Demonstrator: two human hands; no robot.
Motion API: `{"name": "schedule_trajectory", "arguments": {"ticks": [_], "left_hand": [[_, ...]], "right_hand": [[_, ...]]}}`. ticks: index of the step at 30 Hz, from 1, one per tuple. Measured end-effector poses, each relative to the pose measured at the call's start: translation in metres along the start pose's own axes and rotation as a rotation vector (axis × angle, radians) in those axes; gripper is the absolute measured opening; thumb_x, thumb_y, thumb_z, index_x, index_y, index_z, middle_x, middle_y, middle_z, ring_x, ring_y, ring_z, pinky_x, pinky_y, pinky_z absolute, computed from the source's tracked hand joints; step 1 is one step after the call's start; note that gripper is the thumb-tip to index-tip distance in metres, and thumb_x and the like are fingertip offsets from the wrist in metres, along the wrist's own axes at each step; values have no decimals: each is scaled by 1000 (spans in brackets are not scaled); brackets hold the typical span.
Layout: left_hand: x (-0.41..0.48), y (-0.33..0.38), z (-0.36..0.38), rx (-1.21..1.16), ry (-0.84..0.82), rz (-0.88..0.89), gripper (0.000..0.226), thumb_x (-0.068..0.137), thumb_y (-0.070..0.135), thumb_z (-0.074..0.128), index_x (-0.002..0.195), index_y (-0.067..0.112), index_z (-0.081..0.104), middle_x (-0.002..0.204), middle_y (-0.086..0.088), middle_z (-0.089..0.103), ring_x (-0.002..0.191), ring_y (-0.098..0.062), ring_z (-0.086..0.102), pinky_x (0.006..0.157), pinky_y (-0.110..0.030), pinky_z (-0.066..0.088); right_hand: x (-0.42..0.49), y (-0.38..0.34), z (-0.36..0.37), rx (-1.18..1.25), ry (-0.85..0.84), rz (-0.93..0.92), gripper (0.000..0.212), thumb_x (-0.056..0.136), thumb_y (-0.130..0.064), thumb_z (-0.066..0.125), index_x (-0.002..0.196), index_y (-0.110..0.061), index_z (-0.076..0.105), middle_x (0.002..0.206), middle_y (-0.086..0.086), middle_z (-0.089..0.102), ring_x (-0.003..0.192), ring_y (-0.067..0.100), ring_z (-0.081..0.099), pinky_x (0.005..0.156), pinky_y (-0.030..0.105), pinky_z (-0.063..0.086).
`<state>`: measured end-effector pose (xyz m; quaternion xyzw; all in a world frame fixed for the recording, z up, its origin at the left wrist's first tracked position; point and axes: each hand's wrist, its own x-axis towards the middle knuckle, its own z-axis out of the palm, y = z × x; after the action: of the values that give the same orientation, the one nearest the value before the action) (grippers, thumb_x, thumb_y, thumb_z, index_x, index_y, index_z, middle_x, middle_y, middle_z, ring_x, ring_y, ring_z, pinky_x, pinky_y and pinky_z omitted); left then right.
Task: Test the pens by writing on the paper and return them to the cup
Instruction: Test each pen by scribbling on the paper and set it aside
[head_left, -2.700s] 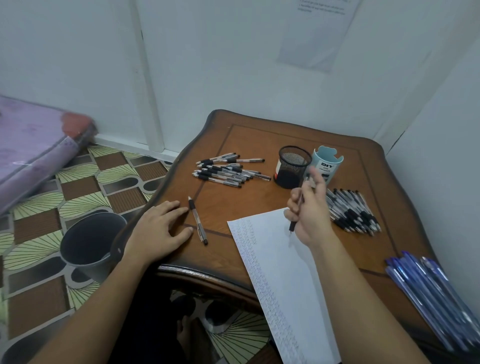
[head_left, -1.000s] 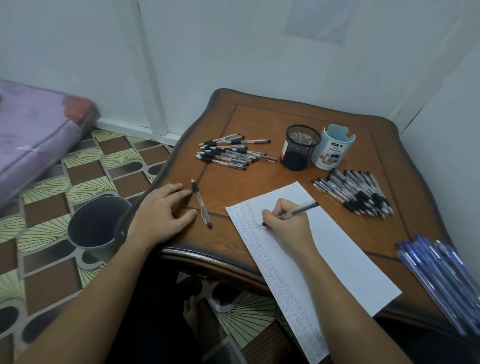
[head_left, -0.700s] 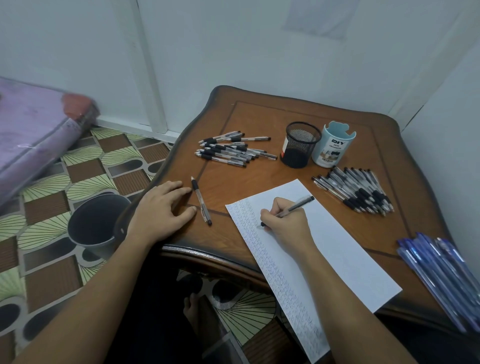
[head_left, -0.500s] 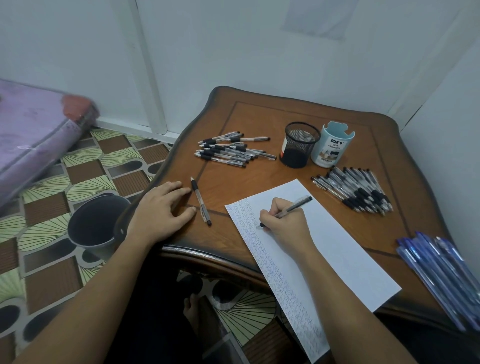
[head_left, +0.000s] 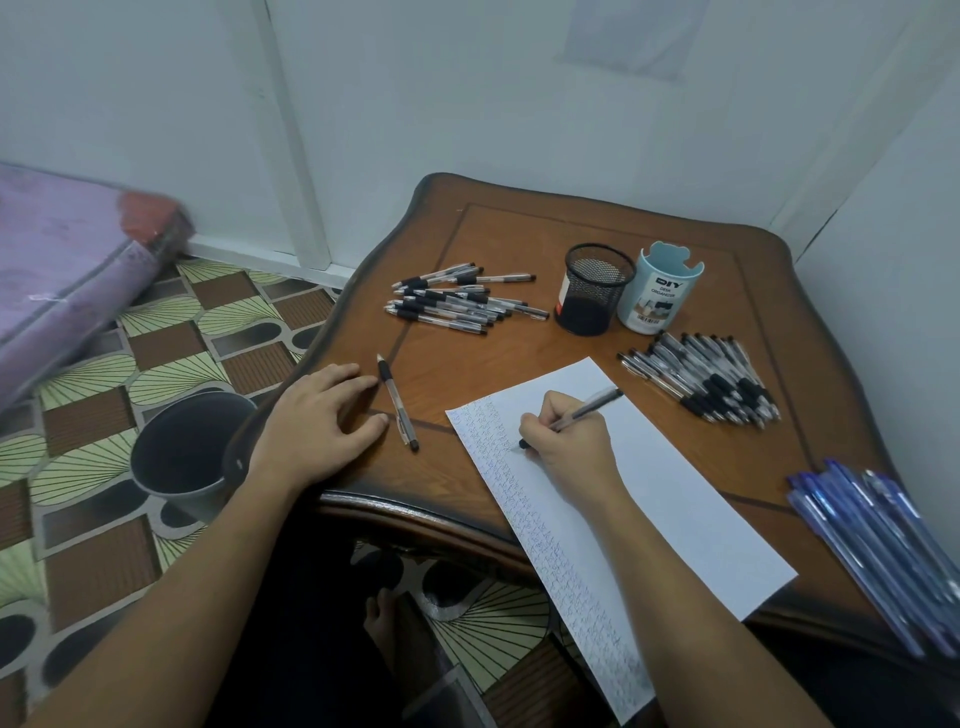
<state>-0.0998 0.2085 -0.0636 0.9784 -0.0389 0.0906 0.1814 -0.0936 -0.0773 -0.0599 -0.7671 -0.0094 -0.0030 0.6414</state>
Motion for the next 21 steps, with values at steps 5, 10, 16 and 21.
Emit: {"name": "schedule_trajectory", "arguments": {"ticks": [5,10,16,21], "left_hand": [[0,0,0,1,-4,-5,78,74,74,35,132,29,60,143,3,50,134,-18,41,113,-43,28],[0,-2,0,8,-12,0,77,75,74,34,133,29,59,143,4,50,134,-18,41,113,-43,29],[1,-3,1,6,-13,-2,76,75,74,35,132,29,59,143,4,50,134,-18,41,114,-44,29],[0,-2,1,-4,0,-3,76,75,73,36,132,29,60,143,3,50,133,-18,42,113,-43,29]], "right_hand": [[-1,1,0,11,-9,9,45,85,-1,63,55,-18,34,58,4,30,57,16,38,63,35,42],[-2,1,-1,6,-11,15,46,85,-3,64,54,-20,35,59,5,30,63,22,38,63,36,41],[-4,-1,0,3,-5,1,44,86,-2,63,57,-15,33,59,6,28,59,19,35,60,32,42],[-3,-1,0,-26,-16,-8,46,85,-1,63,56,-17,32,54,-2,29,51,9,33,57,31,37]]}}
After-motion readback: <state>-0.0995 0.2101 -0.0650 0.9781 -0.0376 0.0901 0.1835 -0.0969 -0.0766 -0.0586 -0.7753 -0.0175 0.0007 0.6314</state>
